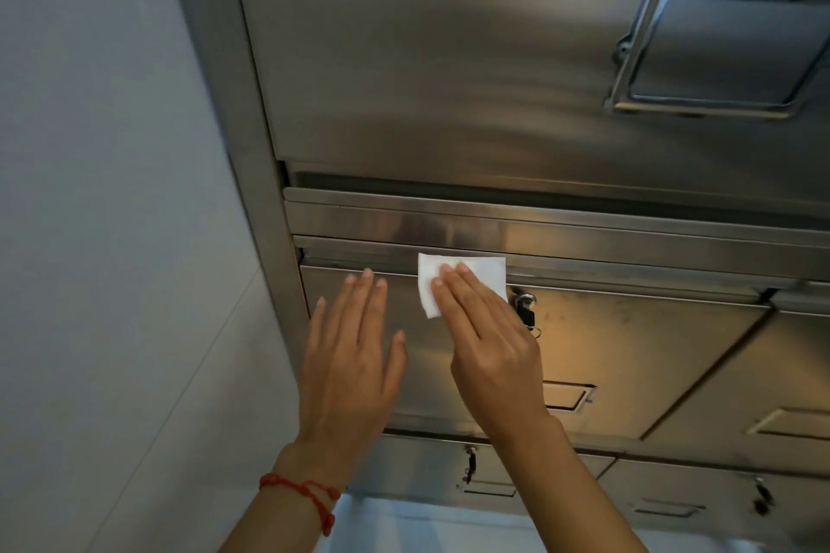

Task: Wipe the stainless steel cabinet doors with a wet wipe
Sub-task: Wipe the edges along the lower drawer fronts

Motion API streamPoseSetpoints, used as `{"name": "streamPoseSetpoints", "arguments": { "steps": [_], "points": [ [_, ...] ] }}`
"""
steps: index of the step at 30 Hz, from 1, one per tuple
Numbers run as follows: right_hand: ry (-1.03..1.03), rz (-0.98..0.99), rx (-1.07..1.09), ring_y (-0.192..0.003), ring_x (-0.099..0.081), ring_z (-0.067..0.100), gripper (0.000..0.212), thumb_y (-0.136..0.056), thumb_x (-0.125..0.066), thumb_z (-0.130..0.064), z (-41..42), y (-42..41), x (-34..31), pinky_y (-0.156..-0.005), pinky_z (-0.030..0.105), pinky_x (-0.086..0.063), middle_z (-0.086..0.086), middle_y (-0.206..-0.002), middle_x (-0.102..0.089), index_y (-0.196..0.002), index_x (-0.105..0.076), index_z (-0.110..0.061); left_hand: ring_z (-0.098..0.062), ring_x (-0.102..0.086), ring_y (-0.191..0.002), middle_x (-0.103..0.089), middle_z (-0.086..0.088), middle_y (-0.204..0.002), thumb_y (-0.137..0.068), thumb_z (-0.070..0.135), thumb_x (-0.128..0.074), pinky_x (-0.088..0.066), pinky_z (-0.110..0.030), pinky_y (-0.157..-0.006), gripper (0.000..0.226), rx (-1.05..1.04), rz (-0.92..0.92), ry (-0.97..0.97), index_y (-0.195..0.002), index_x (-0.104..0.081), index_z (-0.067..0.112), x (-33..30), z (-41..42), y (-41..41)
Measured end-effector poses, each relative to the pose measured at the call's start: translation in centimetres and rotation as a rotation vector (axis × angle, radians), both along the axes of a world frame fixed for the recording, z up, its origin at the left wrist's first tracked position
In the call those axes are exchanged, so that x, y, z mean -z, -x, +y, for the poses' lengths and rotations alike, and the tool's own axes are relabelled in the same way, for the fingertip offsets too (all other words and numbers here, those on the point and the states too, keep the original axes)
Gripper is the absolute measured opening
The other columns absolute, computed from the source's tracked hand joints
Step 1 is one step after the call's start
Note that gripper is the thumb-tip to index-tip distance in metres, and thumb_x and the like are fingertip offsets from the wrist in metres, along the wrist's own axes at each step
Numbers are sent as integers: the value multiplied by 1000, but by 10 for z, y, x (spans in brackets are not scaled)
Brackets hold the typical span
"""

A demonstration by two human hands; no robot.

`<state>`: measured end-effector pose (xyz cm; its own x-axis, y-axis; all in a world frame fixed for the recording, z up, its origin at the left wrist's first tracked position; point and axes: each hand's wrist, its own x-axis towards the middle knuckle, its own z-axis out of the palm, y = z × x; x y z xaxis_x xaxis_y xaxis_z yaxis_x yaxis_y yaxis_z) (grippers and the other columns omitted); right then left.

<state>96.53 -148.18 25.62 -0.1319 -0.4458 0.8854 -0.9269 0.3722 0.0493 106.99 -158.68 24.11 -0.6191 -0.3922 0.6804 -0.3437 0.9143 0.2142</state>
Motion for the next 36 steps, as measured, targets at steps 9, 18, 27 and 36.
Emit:
{"name": "streamPoseSetpoints", "arguments": {
  "steps": [9,18,27,36],
  "points": [
    [-162,53,73,-109,-64,28,38,-83,-43,0,54,-2,-44,-95,34,-45,17,-114,-67,-109,-70,1,-26,-44,-127,-54,-15,-133,-102,41,-15,-37,-48,-105,61,117,-52,8,-128,-55,3,-46,34,5],
    [-292,-53,207,-101,-67,28,52,-56,-80,3,120,-8,-92,-85,38,-51,16,-109,-69,-107,-70,0,-25,-54,-120,-60,-12,-127,-101,42,-10,-34,-51,-98,65,212,-169,28,-122,-60,6,-96,81,9],
    [-255,-180,311,-95,-70,27,58,-48,-82,14,196,-15,-131,-77,39,-56,15,-103,-71,-103,-72,-1,-24,-60,-114,-63,-9,-122,-91,38,-33,-39,-45,-95,51,372,-273,14,-119,-63,7,-145,147,18],
    [-198,-191,442,-89,-71,24,60,-39,-82,16,283,-21,-166,-72,36,-57,11,-96,-73,-95,-75,-4,-11,-4,-145,-12,2,-158,-92,54,1,6,-29,-113,69,484,-397,20,-151,-14,21,-191,231,36]
  ]
}}
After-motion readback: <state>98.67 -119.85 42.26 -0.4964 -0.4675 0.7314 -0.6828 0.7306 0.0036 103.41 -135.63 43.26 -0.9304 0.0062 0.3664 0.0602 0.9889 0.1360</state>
